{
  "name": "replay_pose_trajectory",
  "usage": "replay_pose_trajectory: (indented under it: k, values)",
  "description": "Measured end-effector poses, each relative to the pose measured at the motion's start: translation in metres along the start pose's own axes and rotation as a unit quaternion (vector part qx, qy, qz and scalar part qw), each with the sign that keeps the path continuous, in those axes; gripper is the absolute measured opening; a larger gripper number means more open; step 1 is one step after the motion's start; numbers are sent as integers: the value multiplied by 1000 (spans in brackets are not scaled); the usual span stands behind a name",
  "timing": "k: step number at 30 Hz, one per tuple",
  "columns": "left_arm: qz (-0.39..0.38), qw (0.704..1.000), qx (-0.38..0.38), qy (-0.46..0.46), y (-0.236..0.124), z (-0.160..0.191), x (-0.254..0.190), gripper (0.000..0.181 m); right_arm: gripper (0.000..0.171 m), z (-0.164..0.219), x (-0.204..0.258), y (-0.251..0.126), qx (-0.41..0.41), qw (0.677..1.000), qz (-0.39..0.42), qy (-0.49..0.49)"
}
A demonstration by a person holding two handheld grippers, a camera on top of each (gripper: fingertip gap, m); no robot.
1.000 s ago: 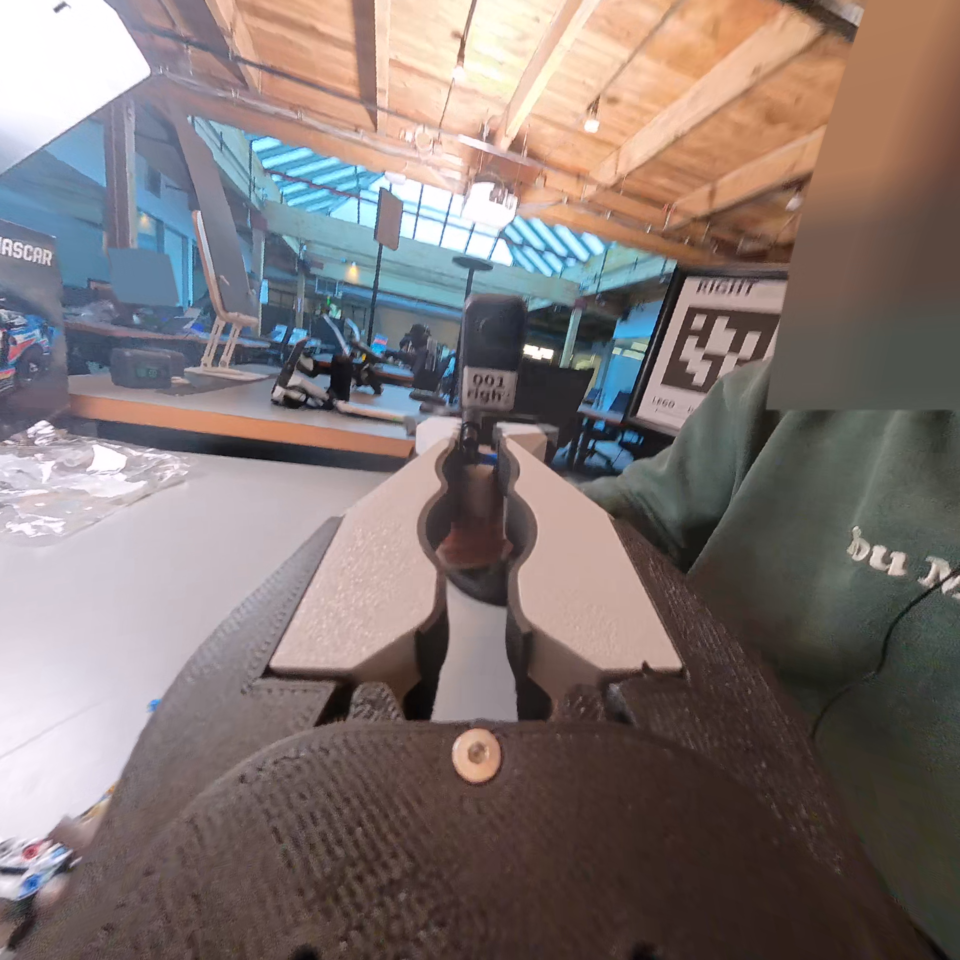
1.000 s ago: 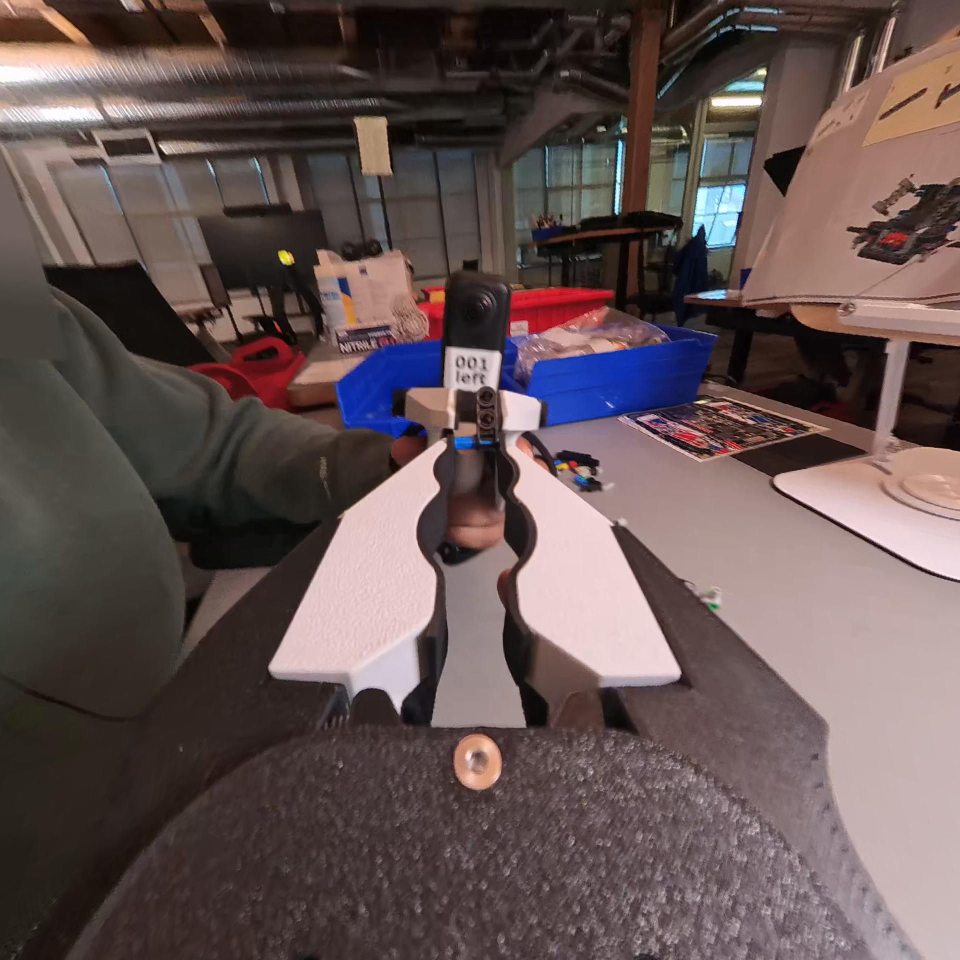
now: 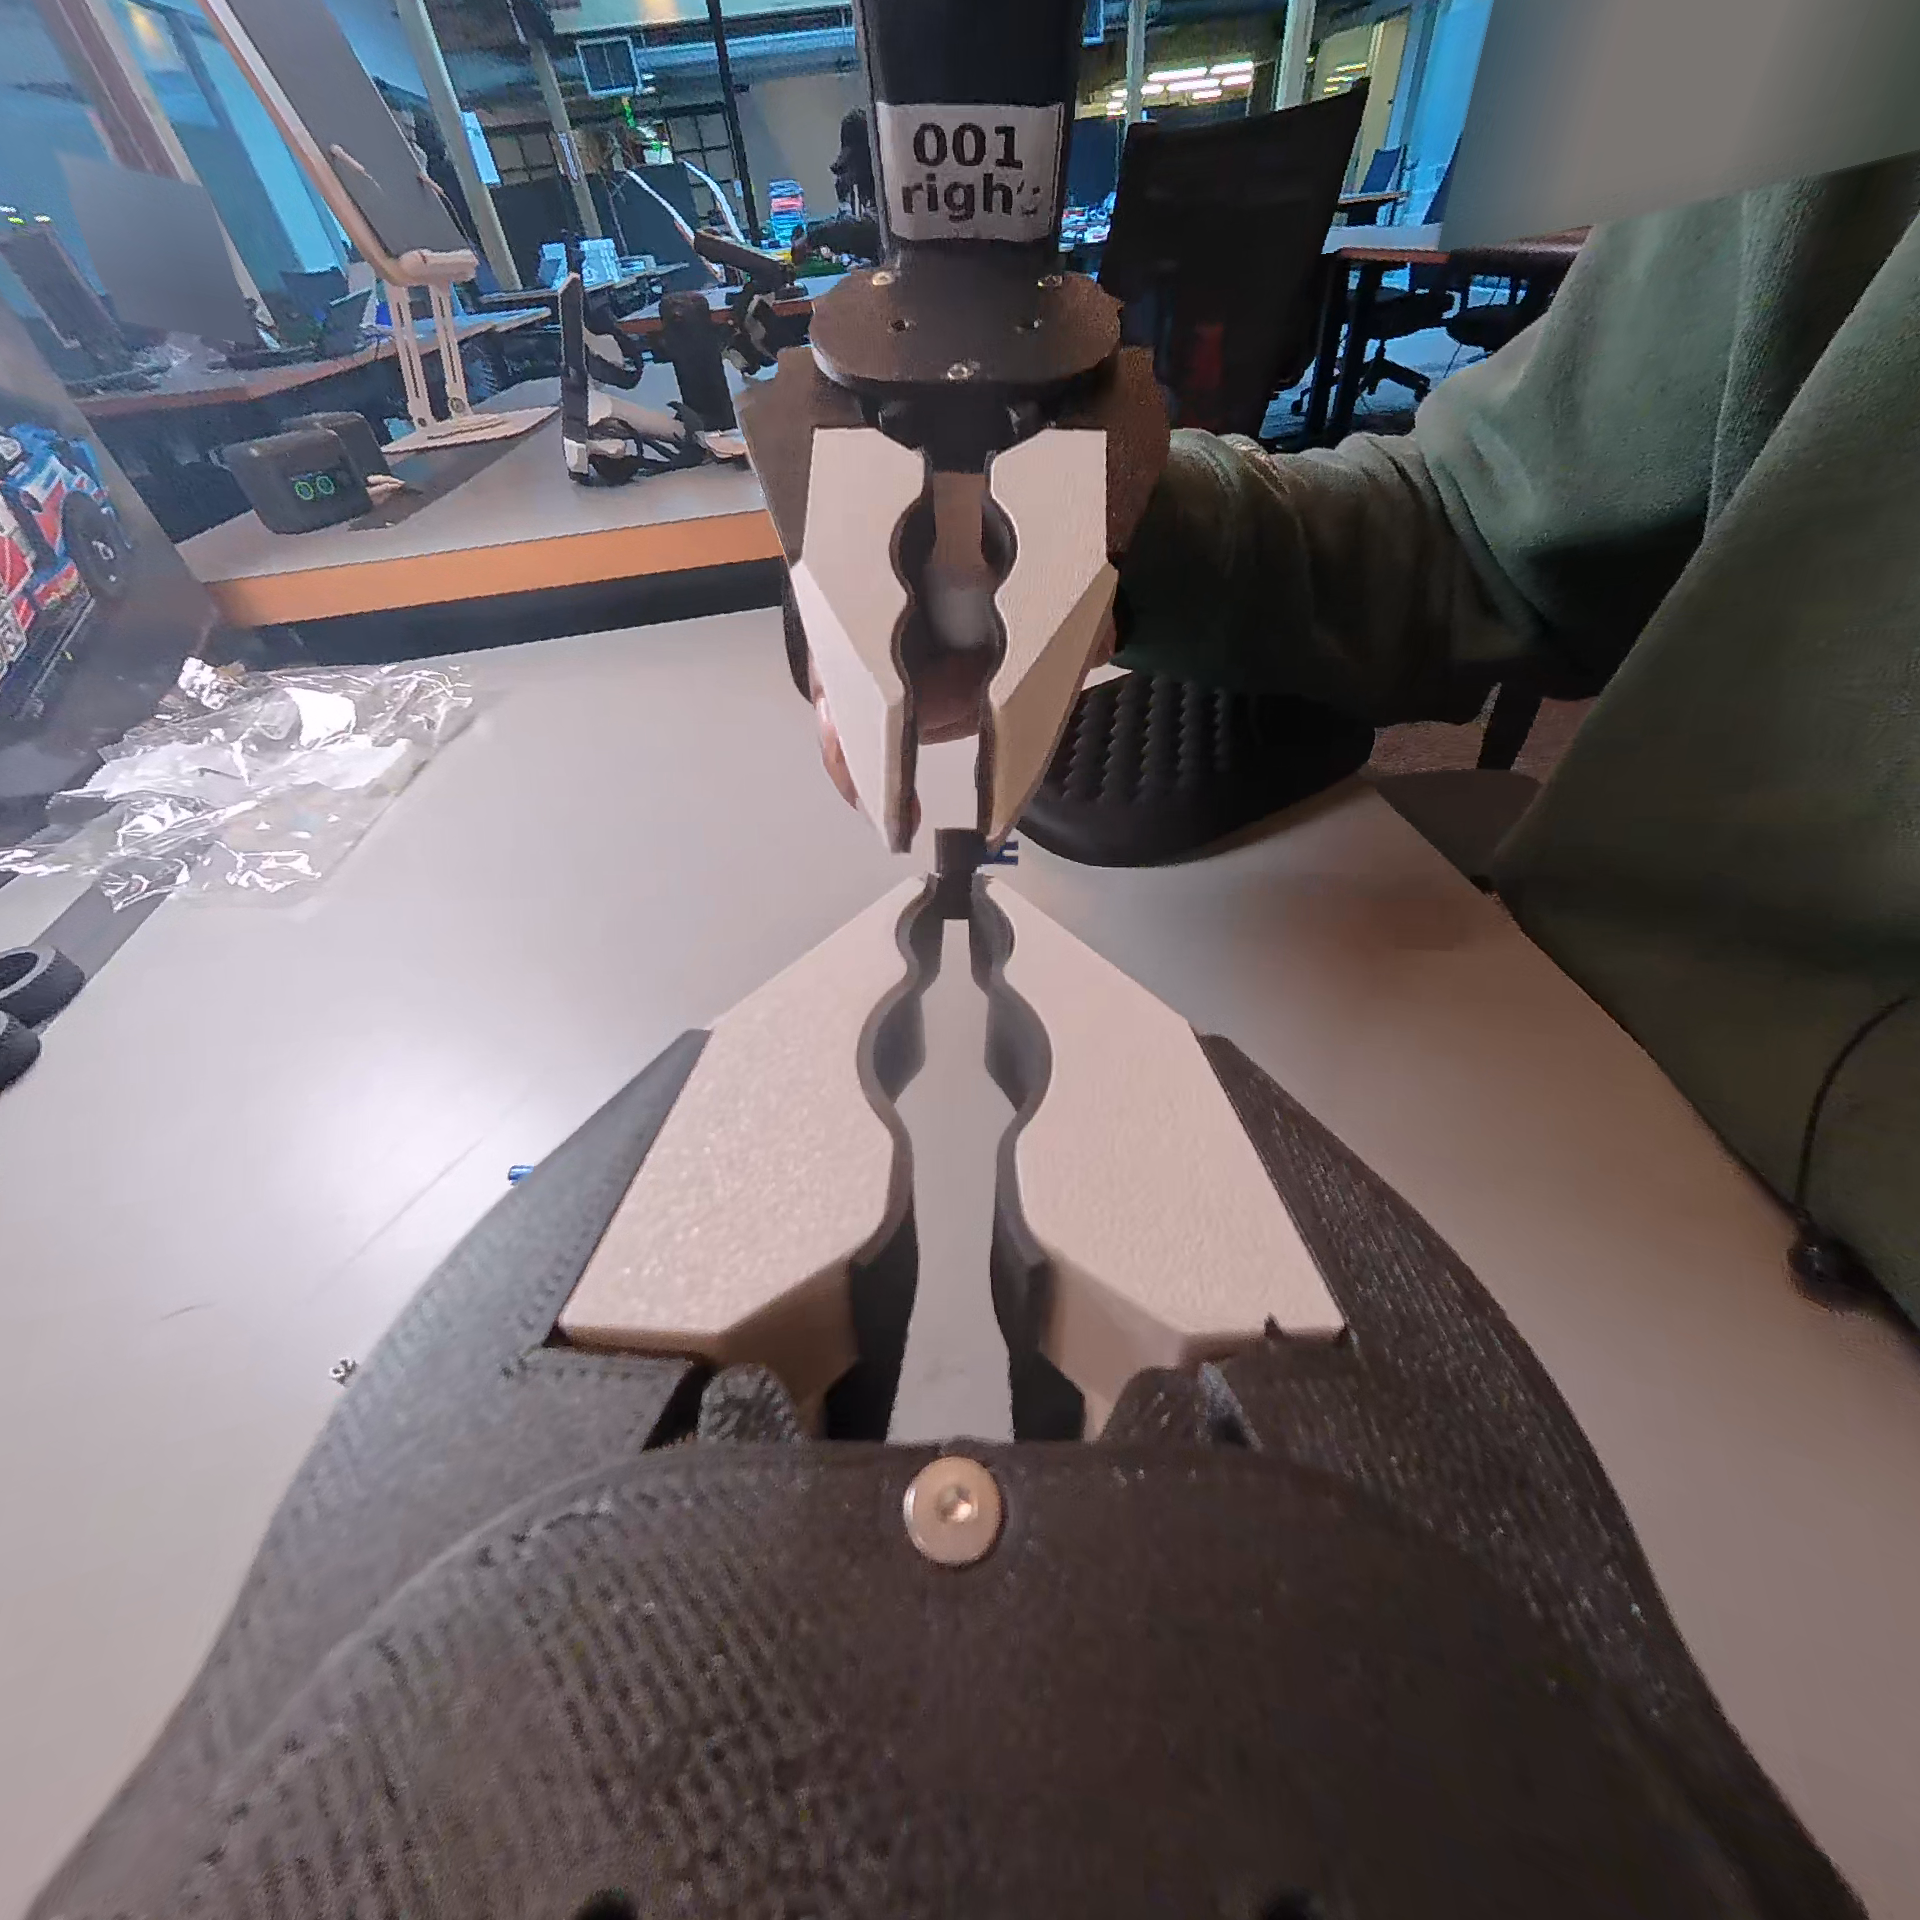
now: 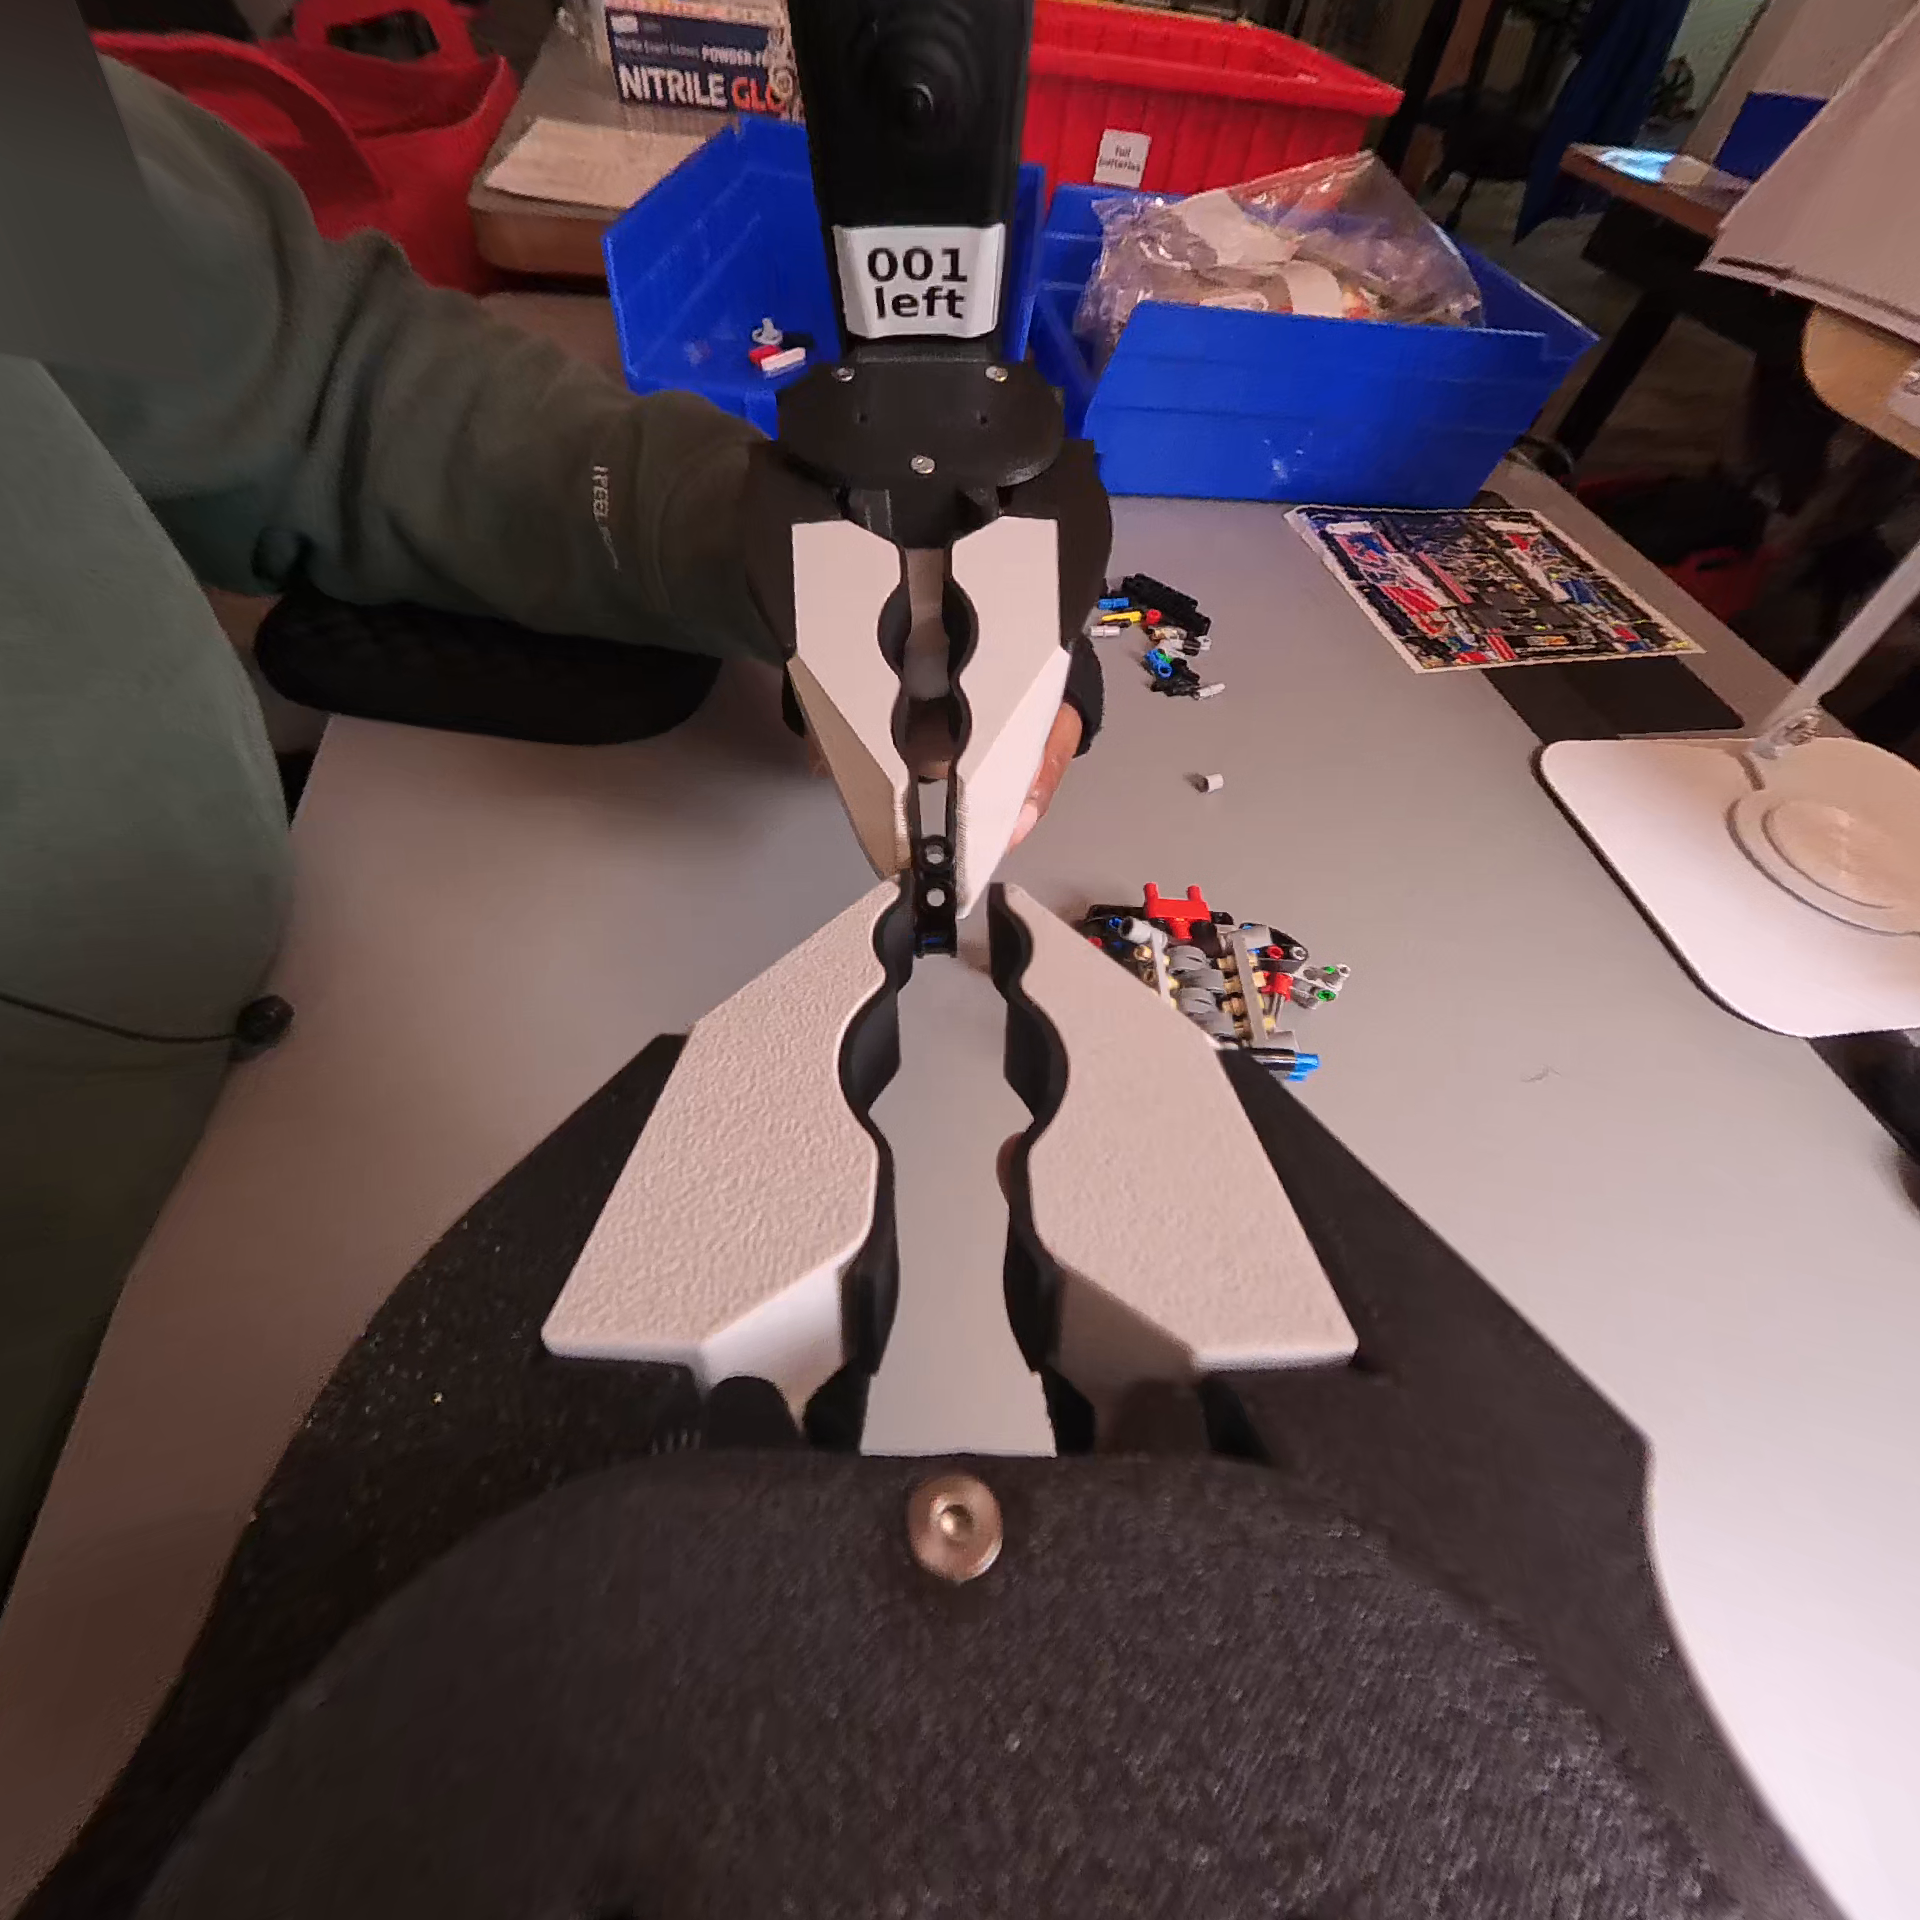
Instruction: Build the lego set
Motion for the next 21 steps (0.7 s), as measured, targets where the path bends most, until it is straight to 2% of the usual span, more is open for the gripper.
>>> replay_pose_trajectory:
  k: [3,13,21]
  values:
    - [-2,1000,0,0,-1,0,1,3,6,-2,0,4,8,1000,-9,-6]
    - [-13,1000,6,-9,-1,5,6,3,6,-4,-8,9,73,997,-20,1]
    - [-13,999,-21,-22,-8,-1,10,3,6,-16,-13,10,68,997,-29,6]
Point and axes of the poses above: each gripper's, where its closed fingertips meet, y out along the fingers, z out of its underside, x = y × z across the jaws, the point moved 7 cm from there along -y, back along the fingers, and after that the axes turned 6 degrees about -z, right-handed, at the moved point
